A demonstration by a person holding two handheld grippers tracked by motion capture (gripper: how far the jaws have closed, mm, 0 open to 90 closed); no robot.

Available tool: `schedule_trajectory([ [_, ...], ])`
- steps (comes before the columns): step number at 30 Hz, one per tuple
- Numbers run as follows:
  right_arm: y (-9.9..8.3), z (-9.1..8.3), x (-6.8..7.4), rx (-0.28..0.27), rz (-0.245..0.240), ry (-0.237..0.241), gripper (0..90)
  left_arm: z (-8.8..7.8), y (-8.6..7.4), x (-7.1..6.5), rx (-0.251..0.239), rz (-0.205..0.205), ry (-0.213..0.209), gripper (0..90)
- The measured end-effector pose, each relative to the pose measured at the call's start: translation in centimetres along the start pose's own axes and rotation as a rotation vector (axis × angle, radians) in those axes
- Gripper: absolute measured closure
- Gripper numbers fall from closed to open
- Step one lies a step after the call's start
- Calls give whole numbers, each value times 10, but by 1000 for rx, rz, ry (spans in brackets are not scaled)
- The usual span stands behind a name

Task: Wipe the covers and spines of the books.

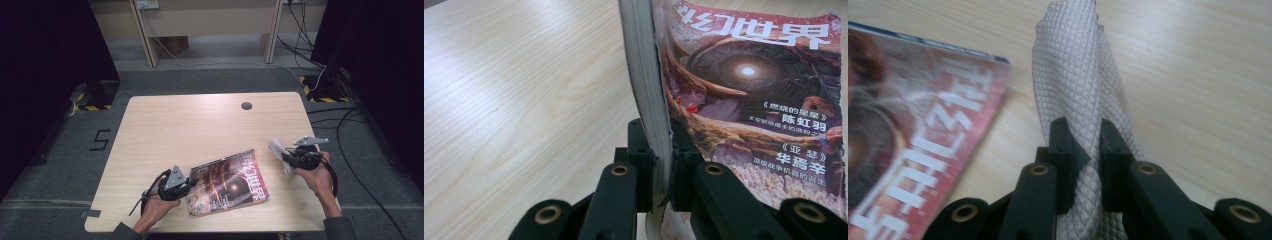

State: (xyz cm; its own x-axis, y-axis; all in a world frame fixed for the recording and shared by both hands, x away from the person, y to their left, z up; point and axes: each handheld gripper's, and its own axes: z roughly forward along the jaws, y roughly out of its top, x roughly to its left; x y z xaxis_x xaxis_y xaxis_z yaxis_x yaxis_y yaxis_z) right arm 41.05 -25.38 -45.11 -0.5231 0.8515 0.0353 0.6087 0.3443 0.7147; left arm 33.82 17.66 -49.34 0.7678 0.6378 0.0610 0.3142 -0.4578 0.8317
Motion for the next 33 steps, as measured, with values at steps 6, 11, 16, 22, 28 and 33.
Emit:
schedule_trajectory([
  [6,23,2,30,-47,-57,77,808,5,2,-2,-1,-1,-1,833],
  [11,41,14,56,-59,-98,149,807,8,3,-3,-7,-3,-2,833],
  [16,55,29,79,-57,-138,191,808,8,3,-3,-10,-5,-1,833],
  [22,63,44,98,-38,-176,218,807,8,3,-3,-13,-4,1,832],
  [28,66,56,109,-16,-197,229,807,8,3,-4,-13,-2,2,833],
  [33,66,60,114,-5,-204,227,807,8,2,-4,-11,-2,3,833],
])
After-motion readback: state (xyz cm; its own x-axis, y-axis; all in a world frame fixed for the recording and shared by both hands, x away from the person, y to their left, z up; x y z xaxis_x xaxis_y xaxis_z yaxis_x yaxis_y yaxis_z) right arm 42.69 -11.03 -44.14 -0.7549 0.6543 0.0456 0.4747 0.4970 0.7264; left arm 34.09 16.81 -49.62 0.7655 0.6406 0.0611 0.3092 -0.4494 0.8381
